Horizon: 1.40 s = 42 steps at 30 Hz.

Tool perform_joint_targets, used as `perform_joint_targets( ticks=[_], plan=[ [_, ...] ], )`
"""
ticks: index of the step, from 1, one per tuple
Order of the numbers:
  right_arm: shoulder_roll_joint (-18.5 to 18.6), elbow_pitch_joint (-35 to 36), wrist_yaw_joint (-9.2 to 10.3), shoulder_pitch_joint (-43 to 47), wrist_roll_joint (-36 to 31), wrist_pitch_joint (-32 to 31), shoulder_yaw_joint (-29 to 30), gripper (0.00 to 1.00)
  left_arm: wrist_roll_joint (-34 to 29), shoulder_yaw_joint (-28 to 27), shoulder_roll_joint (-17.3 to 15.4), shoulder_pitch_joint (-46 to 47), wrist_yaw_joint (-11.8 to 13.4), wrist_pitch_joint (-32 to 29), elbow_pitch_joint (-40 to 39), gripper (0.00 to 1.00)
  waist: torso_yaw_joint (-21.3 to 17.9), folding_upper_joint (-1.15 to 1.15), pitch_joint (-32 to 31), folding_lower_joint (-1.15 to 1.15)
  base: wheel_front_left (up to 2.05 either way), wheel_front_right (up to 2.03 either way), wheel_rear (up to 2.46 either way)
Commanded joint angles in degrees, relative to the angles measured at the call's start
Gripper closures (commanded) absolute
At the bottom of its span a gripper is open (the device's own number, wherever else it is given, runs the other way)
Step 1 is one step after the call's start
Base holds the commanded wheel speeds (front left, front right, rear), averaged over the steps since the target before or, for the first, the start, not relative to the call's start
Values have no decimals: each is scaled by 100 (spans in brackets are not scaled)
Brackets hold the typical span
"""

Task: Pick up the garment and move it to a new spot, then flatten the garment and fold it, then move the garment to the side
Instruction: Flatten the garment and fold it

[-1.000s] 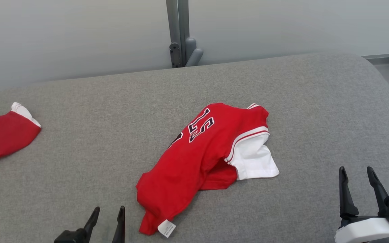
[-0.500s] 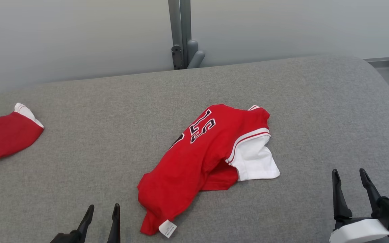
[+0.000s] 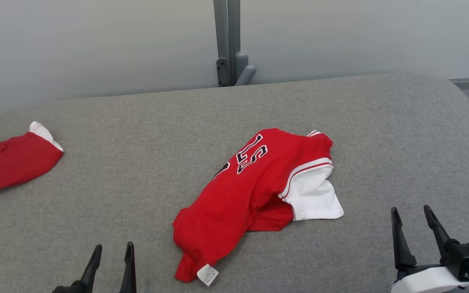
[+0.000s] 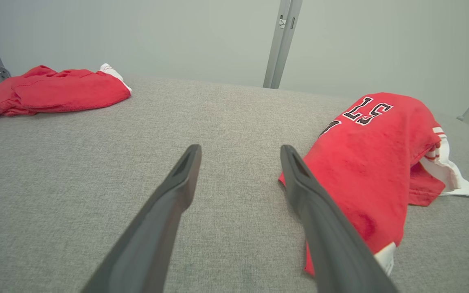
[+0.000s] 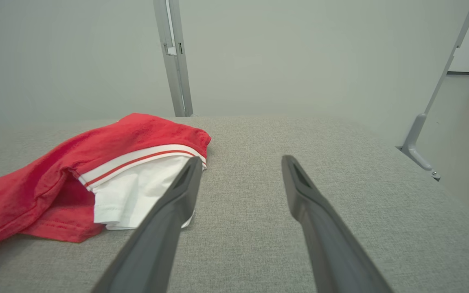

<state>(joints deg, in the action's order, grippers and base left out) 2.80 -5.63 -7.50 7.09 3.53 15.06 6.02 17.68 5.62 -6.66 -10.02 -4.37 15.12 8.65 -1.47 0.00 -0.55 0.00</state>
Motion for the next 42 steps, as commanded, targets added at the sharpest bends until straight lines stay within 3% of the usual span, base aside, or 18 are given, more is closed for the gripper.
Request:
perform_joint_targets(
  ticks=[1, 20, 31, 35, 42],
  plan=[
    [25, 22, 2, 91, -16, 18, -17, 0, -75, -73, 29, -77, -60, 2, -45, 0, 28, 0, -8, 0, 0, 0, 0],
    [67, 27, 2, 64, 25, 18, -118, 0, -342, -423, 266, -107, -294, 3, -9, 0, 69, 0, 12, 0, 0, 0, 0],
    [121, -37, 2, -194, 77, 18, -276, 0, -262, -184, 279, 46, -312, 3, 332, 0, 52, 0, 7, 0, 0, 0, 0],
    [173, -338, 2, -381, 29, 18, -370, 0, -201, -69, 287, 127, -314, -124, 400, 0, 54, 0, 20, 0, 0, 0, 0],
    [251, -1350, 2, -1038, -135, -137, -467, 0, 126, 269, 269, 234, -320, -917, 440, 0, 94, 0, 110, 0, 0, 0, 0]
  ],
)
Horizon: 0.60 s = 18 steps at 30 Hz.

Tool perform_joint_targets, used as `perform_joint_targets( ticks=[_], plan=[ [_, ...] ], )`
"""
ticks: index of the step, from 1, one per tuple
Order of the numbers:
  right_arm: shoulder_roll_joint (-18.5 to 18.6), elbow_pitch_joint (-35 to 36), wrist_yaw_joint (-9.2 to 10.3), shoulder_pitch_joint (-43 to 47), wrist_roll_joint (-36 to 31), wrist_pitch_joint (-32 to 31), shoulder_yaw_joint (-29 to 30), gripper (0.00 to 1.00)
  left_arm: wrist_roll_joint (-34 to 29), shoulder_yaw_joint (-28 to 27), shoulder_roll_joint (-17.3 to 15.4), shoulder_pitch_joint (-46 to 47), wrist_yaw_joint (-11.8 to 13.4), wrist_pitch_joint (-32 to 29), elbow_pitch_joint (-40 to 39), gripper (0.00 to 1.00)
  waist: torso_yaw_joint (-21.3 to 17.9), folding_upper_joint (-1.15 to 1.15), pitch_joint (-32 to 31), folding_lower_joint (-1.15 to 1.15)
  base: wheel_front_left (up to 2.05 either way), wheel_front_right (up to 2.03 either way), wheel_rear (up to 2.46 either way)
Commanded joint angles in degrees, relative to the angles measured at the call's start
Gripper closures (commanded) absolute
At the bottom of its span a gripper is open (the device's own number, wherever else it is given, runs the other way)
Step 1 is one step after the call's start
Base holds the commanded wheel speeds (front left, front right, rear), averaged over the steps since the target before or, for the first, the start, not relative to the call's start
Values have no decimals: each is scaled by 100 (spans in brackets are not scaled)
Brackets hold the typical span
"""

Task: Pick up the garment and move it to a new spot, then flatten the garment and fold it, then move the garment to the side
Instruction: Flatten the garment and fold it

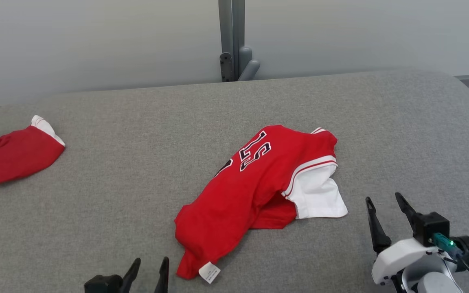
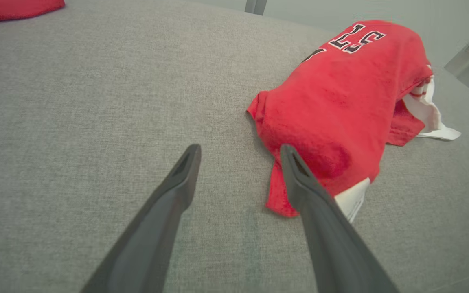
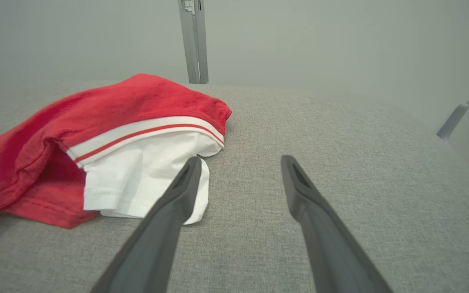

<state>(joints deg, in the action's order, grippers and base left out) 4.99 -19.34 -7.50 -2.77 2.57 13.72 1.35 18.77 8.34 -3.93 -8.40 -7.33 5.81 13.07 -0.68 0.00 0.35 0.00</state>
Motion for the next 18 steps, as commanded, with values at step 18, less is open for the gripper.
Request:
perform_joint_targets(
  ticks=[18],
  plan=[
    [118, -1690, 3, -1420, -202, -1373, -841, 0, 605, 466, -2, 202, -7, -1735, -409, 0, 249, 0, 407, 0, 0, 0, 0]
  ],
)
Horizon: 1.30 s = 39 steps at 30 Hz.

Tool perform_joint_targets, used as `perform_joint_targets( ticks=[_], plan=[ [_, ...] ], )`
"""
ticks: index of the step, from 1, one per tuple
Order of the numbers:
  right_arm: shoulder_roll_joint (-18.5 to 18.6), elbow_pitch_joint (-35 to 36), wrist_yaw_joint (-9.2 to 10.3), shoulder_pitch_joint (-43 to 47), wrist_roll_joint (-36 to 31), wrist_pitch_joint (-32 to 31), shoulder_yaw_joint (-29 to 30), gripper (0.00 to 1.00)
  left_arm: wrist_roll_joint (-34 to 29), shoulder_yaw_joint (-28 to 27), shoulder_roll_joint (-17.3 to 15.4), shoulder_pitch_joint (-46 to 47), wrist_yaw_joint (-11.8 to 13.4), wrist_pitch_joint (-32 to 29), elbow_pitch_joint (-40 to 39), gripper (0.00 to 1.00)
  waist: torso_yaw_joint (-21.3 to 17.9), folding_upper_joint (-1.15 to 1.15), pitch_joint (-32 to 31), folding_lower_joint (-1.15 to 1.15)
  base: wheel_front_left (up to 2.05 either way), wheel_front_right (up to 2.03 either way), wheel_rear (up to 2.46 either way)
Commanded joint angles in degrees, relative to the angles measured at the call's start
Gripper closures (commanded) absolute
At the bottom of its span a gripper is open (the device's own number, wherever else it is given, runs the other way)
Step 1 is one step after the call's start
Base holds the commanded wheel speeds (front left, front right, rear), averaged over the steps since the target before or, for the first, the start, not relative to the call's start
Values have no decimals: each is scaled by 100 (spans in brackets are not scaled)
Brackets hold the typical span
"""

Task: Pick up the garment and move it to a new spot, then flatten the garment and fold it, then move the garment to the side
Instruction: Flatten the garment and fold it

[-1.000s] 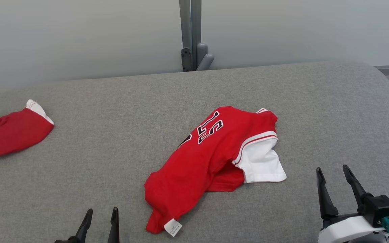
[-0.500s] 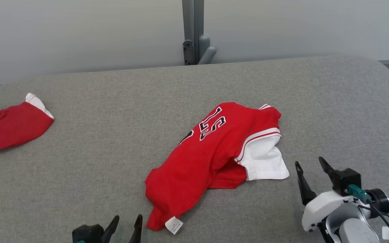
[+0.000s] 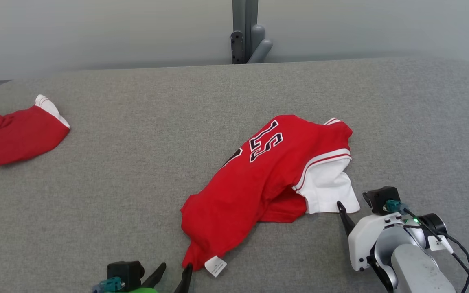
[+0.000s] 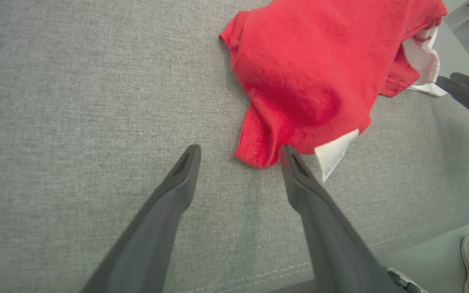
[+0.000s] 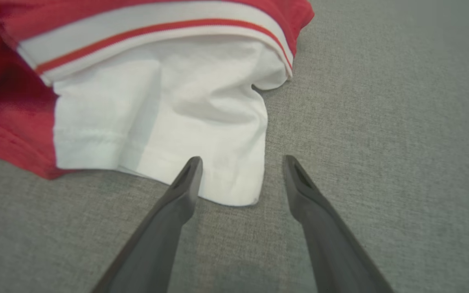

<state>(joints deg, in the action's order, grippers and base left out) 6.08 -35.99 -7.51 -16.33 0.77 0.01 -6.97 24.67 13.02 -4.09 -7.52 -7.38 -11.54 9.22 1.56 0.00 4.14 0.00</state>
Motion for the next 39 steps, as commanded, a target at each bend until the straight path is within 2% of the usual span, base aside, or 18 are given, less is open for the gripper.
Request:
perform_joint_targets(
  ticks=[1, 10, 26, 27, 28, 29, 31, 34, 35, 39],
  plan=[
    [2, -88, 3, -103, -24, 11, -35, 0, 26, 13, 17, 141, -2, -17, -23, 0, 35, 0, 42, 0, 0, 0, 0],
    [3, -662, 3, -381, 9, 32, -258, 0, 92, 190, 44, 422, -4, -9, 311, 0, 66, 0, 125, 0, 0, 0, 0],
    [-25, -1209, 4, -740, 36, 114, -535, 0, 117, 541, -13, 761, -13, 118, 1128, 0, -48, 0, 247, 0, 0, 0, 0],
    [-28, -1241, 4, -762, 57, 96, -566, 0, 114, 584, -29, 787, -14, 103, 1156, 13, -52, 0, 255, 0, 0, 0, 0],
    [-28, -1271, 3, -780, 65, 95, -596, 0, 124, 635, -44, 806, -14, 123, 1183, 29, -55, 0, 262, 0, 0, 0, 0],
    [-29, -1303, 3, -792, 80, 90, -618, 5, 148, 671, -58, 816, -15, 149, 1210, 46, -58, 0, 268, 0, 0, 0, 0],
    [-25, -1383, 4, -811, 116, 67, -669, 55, 185, 763, -82, 854, -16, 174, 1273, 63, -63, 0, 273, 0, 0, 0, 0],
    [-1, -1489, 6, -854, 171, 77, -738, 95, 267, 895, -148, 908, -18, 208, 1344, 88, -69, 0, 273, 0, 0, 0, 0],
    [4, -1518, 7, -858, 200, 82, -758, 100, 294, 929, -166, 920, -18, 224, 1361, 100, -74, 0, 270, 0, 0, 0, 0],
    [21, -1628, 7, -890, 317, 139, -828, 100, 448, 1077, -239, 969, -18, 298, 1414, 100, -102, 0, 242, 0, 0, 0, 0]
  ],
)
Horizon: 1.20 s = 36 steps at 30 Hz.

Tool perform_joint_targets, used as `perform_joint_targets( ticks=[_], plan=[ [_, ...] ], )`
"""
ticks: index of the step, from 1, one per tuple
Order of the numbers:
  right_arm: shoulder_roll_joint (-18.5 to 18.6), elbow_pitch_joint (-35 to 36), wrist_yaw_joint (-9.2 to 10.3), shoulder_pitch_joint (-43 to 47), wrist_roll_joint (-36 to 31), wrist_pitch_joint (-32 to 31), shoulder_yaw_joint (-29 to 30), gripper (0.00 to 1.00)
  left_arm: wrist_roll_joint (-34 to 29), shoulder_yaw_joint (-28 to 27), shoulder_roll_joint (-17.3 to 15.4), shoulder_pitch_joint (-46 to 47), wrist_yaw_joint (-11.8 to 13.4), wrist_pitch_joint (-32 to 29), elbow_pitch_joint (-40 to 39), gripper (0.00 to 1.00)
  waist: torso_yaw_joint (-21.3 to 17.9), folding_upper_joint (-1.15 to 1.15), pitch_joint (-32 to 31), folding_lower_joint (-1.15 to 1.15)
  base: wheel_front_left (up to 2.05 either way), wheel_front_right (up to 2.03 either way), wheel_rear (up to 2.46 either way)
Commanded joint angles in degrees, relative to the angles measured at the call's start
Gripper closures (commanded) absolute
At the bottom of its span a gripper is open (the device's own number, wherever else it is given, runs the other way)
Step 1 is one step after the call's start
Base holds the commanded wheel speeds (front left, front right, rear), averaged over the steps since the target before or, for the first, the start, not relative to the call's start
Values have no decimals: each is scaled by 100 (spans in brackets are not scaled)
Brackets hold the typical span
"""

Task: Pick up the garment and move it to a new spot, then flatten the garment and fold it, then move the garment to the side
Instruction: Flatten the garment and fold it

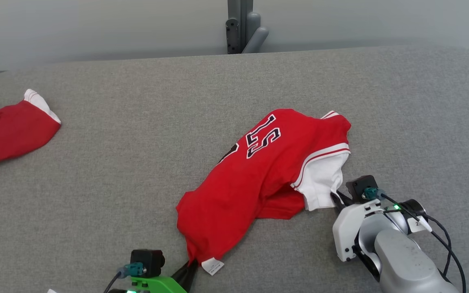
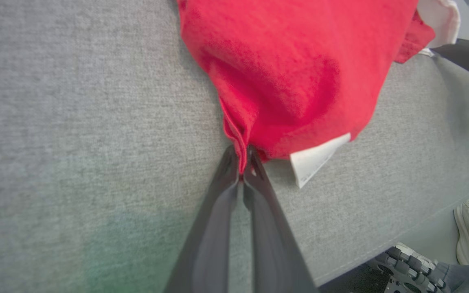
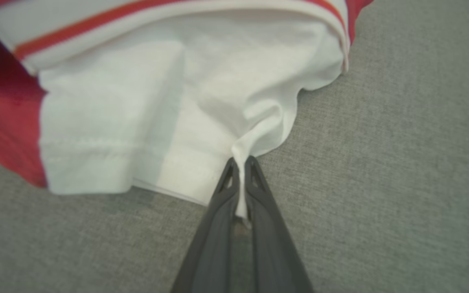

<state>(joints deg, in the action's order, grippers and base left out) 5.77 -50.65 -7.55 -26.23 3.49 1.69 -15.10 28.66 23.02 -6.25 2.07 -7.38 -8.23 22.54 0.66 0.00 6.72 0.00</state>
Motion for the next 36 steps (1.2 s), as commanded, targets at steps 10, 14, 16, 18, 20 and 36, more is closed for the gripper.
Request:
perform_joint_targets(
  ticks=[10, 14, 16, 18, 20, 36],
  plan=[
    [345, 905, 11, 192, 1085, 506, 329, 100, 1051, -105, -396, -248, -18, -67, -1301, 100, -65, 0, -126, 0, 0, 0, 0],
    [612, 1783, 10, 350, 1575, 386, 419, 100, 1309, -205, -672, -393, -18, -297, -2137, 100, -142, 0, -131, 0, 0, 0, 0],
    [790, 2494, 9, 456, 1864, 211, 478, 100, 1424, -293, -849, -464, -15, -493, -2742, 100, -193, 0, -113, 0, 0, 0, 0],
    [958, 3299, 9, 583, 2130, 44, 625, 100, 1581, -431, -1013, -474, 44, -680, -3368, 100, -257, 0, -77, 0, 0, 0, 0],
    [1051, 4034, 9, 727, 2344, -111, 866, 100, 1739, -597, -1131, -426, 108, -853, -3947, 100, -336, 0, -33, 0, 0, 0, 0],
    [788, 8094, 7, 346, 2991, -1322, 2644, 100, 2757, -1857, -2129, 1410, 638, -2239, -6575, 100, -788, 0, 756, 0, 0, 0, 0]
  ],
)
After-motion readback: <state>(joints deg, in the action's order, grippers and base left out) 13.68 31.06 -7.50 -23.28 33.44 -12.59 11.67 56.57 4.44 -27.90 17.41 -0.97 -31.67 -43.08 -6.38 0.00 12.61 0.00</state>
